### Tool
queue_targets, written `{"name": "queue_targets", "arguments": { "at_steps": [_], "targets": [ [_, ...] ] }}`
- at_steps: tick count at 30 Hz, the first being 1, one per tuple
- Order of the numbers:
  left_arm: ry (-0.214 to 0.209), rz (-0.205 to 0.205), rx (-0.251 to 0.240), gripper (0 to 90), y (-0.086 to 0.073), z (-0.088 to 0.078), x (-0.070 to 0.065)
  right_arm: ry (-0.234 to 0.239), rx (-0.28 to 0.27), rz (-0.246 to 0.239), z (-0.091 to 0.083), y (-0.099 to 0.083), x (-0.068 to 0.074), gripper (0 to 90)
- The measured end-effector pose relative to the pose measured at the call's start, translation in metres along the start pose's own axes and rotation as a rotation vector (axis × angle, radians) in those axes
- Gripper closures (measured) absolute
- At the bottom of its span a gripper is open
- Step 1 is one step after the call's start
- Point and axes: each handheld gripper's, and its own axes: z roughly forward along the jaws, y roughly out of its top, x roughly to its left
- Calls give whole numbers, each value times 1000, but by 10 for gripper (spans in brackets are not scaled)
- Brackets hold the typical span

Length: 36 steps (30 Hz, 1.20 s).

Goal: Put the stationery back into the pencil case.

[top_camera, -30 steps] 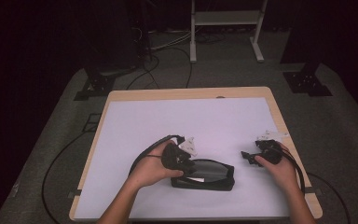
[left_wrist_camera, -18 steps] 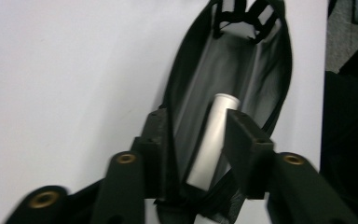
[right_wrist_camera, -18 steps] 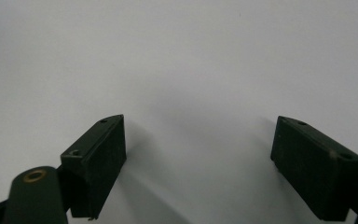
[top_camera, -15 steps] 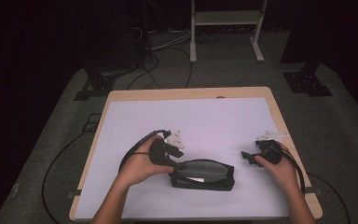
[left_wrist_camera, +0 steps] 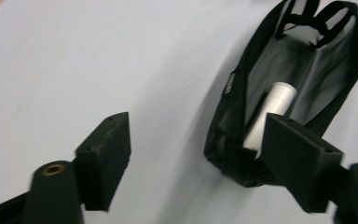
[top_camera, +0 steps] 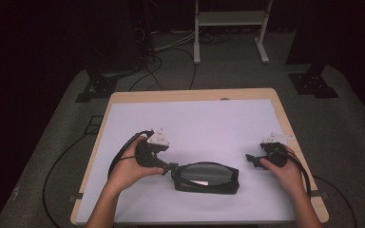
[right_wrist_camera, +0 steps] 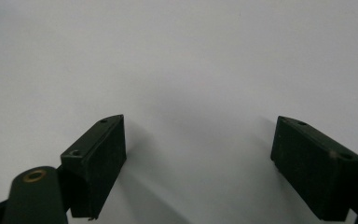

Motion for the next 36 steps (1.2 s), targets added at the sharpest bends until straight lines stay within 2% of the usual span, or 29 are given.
{"name": "queue_targets", "arguments": {
  "at_steps": [7,9,14,17,26,34,36],
  "targets": [
    [43,-24,-10,176,-12,-8,6,0,0,0,0,0,0,166],
    [58,-37,-17,141,-17,-10,6,0,0,0,0,0,0,166],
    [74,-59,-23,101,-26,-11,7,0,0,0,0,0,0,166],
    [84,-76,-36,100,-33,-12,9,0,0,0,0,0,0,166],
    [110,-107,-22,91,-58,-13,10,0,0,-1,0,0,0,166],
    [115,-133,-12,91,-76,-11,11,-1,0,-1,0,0,0,166],
    [130,-145,-9,91,-83,-10,11,-1,0,0,0,0,0,166]
  ]
}}
